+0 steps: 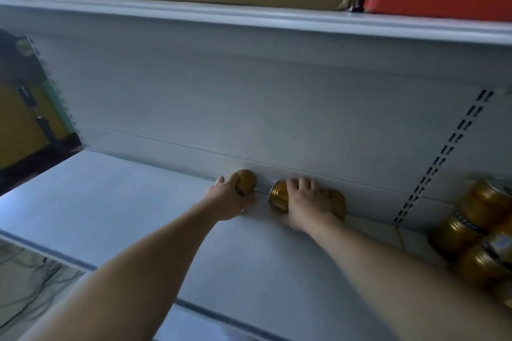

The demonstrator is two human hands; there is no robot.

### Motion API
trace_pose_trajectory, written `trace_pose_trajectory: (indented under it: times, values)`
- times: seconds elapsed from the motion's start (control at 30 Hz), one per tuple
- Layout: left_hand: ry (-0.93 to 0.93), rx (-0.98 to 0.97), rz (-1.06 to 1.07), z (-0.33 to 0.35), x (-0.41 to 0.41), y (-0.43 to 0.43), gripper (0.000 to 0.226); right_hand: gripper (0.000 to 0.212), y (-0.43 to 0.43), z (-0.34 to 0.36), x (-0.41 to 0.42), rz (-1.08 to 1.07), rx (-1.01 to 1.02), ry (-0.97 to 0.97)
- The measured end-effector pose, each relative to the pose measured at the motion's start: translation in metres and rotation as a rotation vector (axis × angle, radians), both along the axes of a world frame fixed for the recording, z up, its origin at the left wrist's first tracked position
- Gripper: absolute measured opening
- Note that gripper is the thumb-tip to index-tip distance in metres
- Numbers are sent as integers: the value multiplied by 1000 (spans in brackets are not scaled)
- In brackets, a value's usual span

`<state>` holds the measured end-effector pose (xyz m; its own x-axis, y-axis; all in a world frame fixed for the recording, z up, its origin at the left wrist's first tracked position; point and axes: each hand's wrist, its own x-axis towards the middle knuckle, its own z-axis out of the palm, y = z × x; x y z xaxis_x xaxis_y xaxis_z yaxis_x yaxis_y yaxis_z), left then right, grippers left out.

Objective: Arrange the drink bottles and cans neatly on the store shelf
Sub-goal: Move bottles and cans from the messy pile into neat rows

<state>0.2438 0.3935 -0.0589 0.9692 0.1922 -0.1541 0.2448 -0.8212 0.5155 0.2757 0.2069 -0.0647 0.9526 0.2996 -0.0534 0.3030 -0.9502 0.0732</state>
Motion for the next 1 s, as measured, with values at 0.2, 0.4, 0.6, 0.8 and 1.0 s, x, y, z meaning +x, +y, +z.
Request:
trace_pose_trajectory:
  times: [0.2, 0.4, 0.6, 0.8, 1.0]
  values:
    - [-10, -98, -1, -12, 25, 19, 56, 62, 25, 5, -19, -85, -22, 9]
    - [120, -698, -52, -2, 10, 58, 67, 79, 57, 16, -68, -384, 611, -113]
    - [113, -1098, -334, 37, -36, 58, 74, 67, 72, 46, -131, -571, 1125, -170]
    - [-49, -951, -709, 73, -94, 13, 76, 68, 35, 75, -217, -698, 1278, -313]
    - [-46, -920, -978, 89, -176, -74, 70, 70, -34, 92, -338, -890, 1321, -533]
